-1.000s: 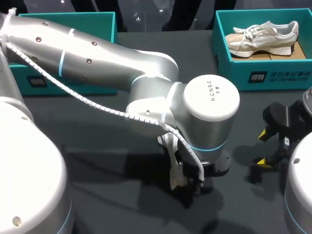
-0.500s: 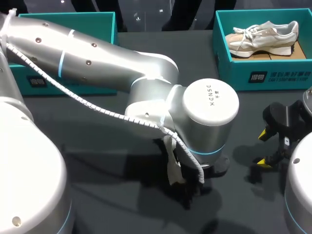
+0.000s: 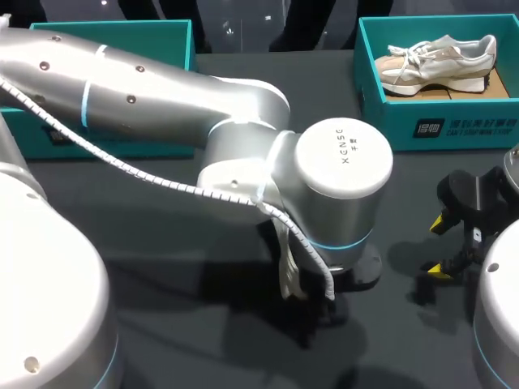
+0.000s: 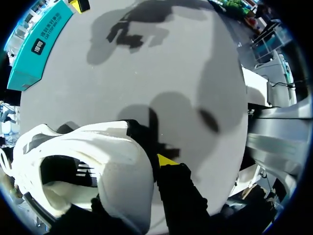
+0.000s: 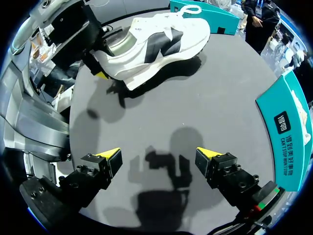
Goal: Take the shoe out of the shoebox, open the shoe tongue, remove and reinsert the insole, then place the shoe into the shoebox
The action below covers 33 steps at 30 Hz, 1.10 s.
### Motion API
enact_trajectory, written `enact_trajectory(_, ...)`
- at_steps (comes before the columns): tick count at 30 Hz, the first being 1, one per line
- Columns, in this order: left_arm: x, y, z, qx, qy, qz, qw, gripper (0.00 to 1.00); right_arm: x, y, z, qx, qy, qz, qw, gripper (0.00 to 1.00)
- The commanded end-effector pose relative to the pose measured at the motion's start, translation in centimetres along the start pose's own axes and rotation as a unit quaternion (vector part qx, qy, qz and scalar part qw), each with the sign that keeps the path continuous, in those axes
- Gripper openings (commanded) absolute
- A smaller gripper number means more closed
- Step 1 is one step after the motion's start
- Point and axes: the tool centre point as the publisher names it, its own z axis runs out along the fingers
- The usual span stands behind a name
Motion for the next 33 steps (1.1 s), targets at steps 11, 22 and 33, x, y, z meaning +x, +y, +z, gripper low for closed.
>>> enact_trajectory(11, -5.2, 6.7, -12.7, 0.016, 0.014, 0.079, 0.997, 0.00, 0.2, -0.1, -0.1, 0.000, -0.002, 0.000, 1.000, 1.00)
enact_trajectory(22, -5.9, 7.3, -13.4, 0.020, 0.015, 0.077, 0.997, 0.00, 0.2, -0.1, -0.1, 0.000, -0.002, 0.000, 1.000, 1.00)
enact_trajectory(33, -7.2, 8.7, -13.5, 0.035, 0.036, 0.066, 0.997, 0.00, 0.2, -0.1, -0.1, 0.000, -0.002, 0.000, 1.000, 1.00)
